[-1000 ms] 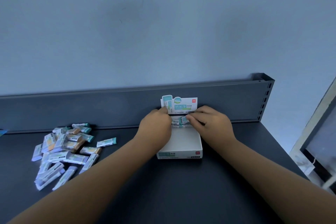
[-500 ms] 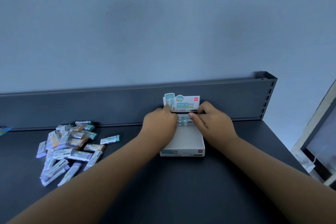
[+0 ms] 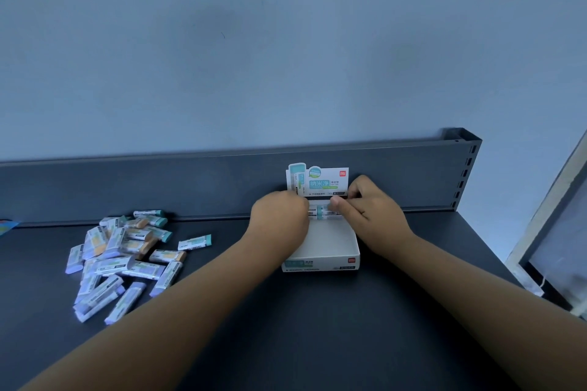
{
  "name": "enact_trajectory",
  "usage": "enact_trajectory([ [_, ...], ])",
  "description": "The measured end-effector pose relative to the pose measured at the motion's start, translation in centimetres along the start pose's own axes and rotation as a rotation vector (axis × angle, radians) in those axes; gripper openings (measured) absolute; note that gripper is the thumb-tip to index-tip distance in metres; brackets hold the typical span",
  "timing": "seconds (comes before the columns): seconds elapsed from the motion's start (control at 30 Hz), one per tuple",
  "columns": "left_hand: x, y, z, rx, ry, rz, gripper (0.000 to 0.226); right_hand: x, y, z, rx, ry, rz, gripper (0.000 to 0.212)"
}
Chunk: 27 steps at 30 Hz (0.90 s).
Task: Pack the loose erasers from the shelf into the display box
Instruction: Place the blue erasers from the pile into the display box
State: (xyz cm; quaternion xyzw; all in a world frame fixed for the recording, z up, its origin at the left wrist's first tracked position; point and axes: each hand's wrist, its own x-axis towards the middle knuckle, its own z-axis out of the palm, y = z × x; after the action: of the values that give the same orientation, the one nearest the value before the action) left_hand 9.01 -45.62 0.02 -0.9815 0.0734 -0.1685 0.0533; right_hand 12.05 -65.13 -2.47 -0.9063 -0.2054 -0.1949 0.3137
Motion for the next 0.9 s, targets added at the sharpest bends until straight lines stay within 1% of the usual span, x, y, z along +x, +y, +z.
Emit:
enact_trajectory([
  [0.13, -0.2, -0.1, 0.2, -0.04, 0.023, -0.008, 0.023, 0.1, -0.1, 0.0, 0.031, -0.014, 0.049, 0.05],
  [0.3, -0.2, -0.2, -0.5, -0.064, -0.009, -0.015, 0.024, 0.1, -0.1, -0.1, 0.052, -0.048, 0.086, 0.057],
  [0.33, -0.3, -0.2, -0.9, -0.061, -0.029, -0.019, 0.024, -0.2, -0.3, -0.2, 0.035, -0.026, 0.081, 0.053],
  [0.4, -0.5, -0.2, -2.2, -0.049, -0.053, -0.031, 0.025, -0.6, -1.0, -0.8, -0.015, 0.075, 0.052, 0.045],
  [0.47, -0.7, -0.5, -3.9, -0.059, -0.026, -0.037, 0.029, -0.6, -2.7, -2.1, -0.014, 0.137, 0.036, 0.039],
  [0.53, -1.1, -1.1, -5.6, -0.094, 0.02, -0.018, 0.034, -0.3, -4.9, -3.8, 0.005, 0.067, 0.064, 0.034],
  [0.6, -1.9, -1.9, -7.1, -0.174, 0.021, 0.021, 0.038, -0.5, -7.2, -5.0, 0.014, -0.039, 0.121, 0.031],
  [0.67, -3.5, -3.0, -8.1, -0.257, 0.005, 0.018, 0.041, -1.6, -9.2, -5.3, 0.001, -0.097, 0.165, 0.04],
  [0.77, -6.0, -4.5, -8.2, -0.225, 0.021, -0.04, 0.045, -3.8, -12.1, -4.1, -0.014, -0.097, 0.184, 0.048],
  [0.9, -8.4, -6.8, -7.2, -0.199, 0.017, -0.074, 0.043, -5.6, -15.1, -2.0, -0.024, -0.086, 0.221, 0.045],
])
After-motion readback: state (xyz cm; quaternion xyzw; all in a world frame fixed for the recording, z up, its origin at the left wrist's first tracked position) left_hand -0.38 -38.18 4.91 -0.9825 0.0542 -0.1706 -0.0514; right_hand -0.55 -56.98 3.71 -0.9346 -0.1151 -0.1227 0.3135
